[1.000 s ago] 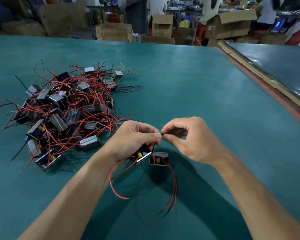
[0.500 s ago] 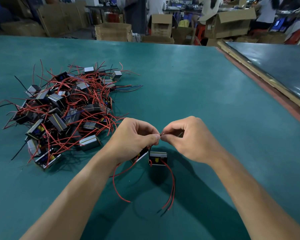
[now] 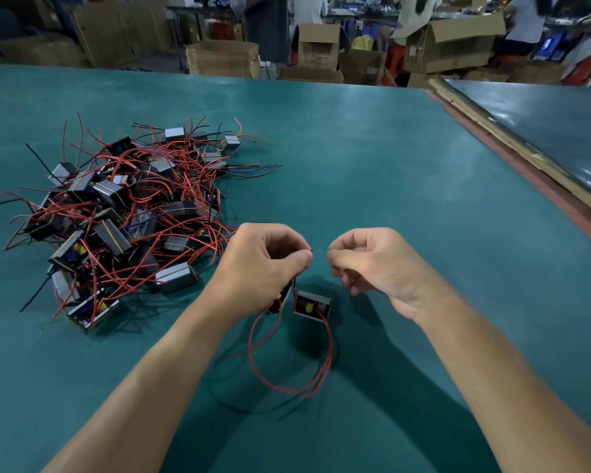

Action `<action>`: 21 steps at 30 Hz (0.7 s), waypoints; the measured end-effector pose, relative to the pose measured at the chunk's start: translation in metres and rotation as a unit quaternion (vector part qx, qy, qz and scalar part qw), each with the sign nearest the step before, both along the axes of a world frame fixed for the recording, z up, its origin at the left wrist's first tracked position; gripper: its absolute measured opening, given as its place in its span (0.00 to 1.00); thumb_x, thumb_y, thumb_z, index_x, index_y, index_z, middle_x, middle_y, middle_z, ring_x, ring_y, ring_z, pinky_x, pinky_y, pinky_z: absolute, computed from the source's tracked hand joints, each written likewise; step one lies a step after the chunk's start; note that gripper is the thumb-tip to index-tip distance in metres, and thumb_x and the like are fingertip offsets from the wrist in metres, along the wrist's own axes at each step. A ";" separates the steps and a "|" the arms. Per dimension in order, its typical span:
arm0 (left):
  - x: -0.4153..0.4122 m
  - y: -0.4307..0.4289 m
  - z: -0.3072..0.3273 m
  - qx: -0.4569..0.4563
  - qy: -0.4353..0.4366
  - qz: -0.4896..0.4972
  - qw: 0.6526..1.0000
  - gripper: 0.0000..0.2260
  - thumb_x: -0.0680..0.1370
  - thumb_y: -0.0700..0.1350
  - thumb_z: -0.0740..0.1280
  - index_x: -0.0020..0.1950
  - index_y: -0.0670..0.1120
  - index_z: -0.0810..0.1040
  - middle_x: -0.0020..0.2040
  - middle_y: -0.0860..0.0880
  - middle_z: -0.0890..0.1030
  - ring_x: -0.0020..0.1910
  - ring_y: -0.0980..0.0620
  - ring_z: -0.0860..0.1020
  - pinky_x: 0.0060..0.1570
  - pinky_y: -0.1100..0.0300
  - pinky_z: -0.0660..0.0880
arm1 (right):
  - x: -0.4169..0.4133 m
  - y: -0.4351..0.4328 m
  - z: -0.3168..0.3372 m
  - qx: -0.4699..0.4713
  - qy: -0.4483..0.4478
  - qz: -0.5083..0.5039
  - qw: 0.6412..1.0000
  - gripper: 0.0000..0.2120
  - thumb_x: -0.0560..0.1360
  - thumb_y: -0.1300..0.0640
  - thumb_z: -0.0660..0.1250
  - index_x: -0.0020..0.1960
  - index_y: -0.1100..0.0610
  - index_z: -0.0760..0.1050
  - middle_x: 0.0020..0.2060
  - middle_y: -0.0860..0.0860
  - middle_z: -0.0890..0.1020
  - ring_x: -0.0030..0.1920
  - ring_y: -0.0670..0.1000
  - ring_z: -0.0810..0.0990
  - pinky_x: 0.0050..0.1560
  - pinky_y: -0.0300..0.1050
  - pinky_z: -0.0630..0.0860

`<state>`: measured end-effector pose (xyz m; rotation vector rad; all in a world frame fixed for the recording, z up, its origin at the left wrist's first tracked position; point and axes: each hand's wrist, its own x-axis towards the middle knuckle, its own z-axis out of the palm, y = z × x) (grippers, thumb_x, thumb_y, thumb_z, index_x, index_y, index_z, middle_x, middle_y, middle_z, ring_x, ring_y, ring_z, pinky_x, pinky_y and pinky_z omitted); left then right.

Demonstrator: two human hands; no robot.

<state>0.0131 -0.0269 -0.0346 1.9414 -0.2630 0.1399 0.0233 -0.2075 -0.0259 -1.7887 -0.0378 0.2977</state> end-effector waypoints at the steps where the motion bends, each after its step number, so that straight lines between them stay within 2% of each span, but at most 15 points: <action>1: 0.002 0.001 0.000 -0.034 0.028 0.025 0.999 0.07 0.75 0.34 0.71 0.38 0.42 0.82 0.30 0.48 0.82 0.26 0.56 0.73 0.28 0.65 0.71 | 0.000 0.000 -0.001 -0.006 -0.037 -0.006 0.999 0.08 0.75 0.63 0.70 0.38 0.58 0.78 0.27 0.50 0.80 0.27 0.47 0.76 0.27 0.39 0.73; 6: 0.007 0.010 0.001 -0.159 0.124 0.061 0.978 0.07 0.75 0.34 0.71 0.38 0.41 0.82 0.33 0.47 0.83 0.28 0.55 0.76 0.33 0.66 0.76 | -0.005 -0.001 0.000 0.005 -0.095 0.088 0.992 0.09 0.76 0.65 0.69 0.37 0.58 0.79 0.28 0.53 0.81 0.27 0.49 0.77 0.28 0.40 0.74; 9: 0.008 0.012 0.001 -0.197 0.168 0.062 0.964 0.04 0.74 0.36 0.72 0.40 0.43 0.82 0.35 0.48 0.84 0.28 0.56 0.78 0.34 0.65 0.77 | -0.008 0.002 -0.003 -0.003 -0.093 0.145 0.985 0.01 0.71 0.62 0.71 0.41 0.58 0.81 0.31 0.52 0.82 0.29 0.49 0.78 0.30 0.41 0.76; 12: 0.009 0.015 0.002 -0.220 0.189 0.065 0.955 0.03 0.73 0.37 0.73 0.40 0.44 0.82 0.37 0.48 0.85 0.29 0.55 0.80 0.31 0.66 0.77 | -0.010 0.003 -0.006 -0.005 -0.095 0.189 0.977 0.04 0.70 0.60 0.71 0.44 0.58 0.83 0.33 0.50 0.83 0.31 0.48 0.77 0.32 0.42 0.76; 15: 0.009 0.017 0.003 -0.235 0.203 0.053 0.949 0.03 0.70 0.39 0.75 0.40 0.46 0.82 0.39 0.48 0.85 0.29 0.56 0.80 0.30 0.67 0.76 | -0.010 0.003 -0.008 -0.004 -0.117 0.172 0.978 0.03 0.72 0.60 0.72 0.42 0.58 0.84 0.31 0.49 0.82 0.30 0.47 0.78 0.32 0.42 0.77; 18: 0.009 0.018 0.004 -0.260 0.221 0.033 0.939 0.10 0.62 0.44 0.76 0.41 0.46 0.81 0.40 0.48 0.85 0.28 0.56 0.79 0.32 0.67 0.77 | -0.006 0.000 -0.009 0.005 -0.123 0.147 0.981 0.07 0.76 0.63 0.70 0.43 0.56 0.85 0.32 0.50 0.84 0.29 0.47 0.79 0.33 0.40 0.77; 21: 0.009 0.018 0.003 -0.274 0.230 0.017 0.934 0.10 0.62 0.42 0.75 0.39 0.47 0.77 0.39 0.46 0.85 0.27 0.56 0.78 0.35 0.66 0.76 | -0.005 0.001 -0.009 0.014 -0.130 0.132 0.983 0.09 0.78 0.61 0.68 0.43 0.54 0.86 0.35 0.56 0.84 0.30 0.48 0.79 0.34 0.41 0.78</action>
